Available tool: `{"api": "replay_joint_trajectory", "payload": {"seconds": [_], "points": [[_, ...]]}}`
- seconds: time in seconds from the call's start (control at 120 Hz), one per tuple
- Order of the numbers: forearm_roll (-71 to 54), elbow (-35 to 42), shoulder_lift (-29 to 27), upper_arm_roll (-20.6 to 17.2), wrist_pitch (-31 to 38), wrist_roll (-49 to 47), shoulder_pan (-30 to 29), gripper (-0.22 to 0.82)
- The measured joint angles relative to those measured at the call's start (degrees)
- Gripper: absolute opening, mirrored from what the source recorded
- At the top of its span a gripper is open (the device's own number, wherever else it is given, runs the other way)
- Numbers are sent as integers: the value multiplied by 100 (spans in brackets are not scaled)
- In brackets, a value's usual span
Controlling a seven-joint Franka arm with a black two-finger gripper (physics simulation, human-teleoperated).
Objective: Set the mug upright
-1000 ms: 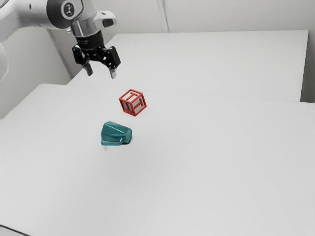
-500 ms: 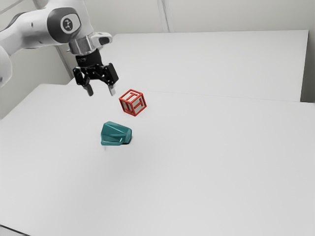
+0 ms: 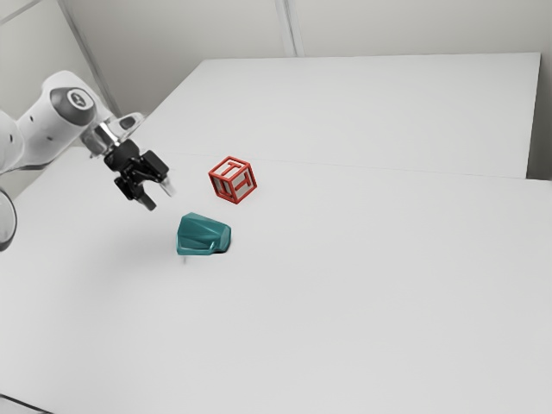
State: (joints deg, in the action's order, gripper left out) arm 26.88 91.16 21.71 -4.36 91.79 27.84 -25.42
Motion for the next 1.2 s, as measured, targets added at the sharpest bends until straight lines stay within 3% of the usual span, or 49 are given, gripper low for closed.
{"api": "replay_joint_trajectory", "payload": {"seconds": [0.167,0.483,0.9,1.058,1.2], "points": [[545,-362,611,-2,22,714,-350,60],[1239,-715,1421,-3,33,1624,-465,60],[1571,-412,1530,-123,-183,2258,-470,60],[1703,-380,1534,-157,-255,2405,-473,48],[1808,-381,1573,-161,-381,2508,-484,29]]}}
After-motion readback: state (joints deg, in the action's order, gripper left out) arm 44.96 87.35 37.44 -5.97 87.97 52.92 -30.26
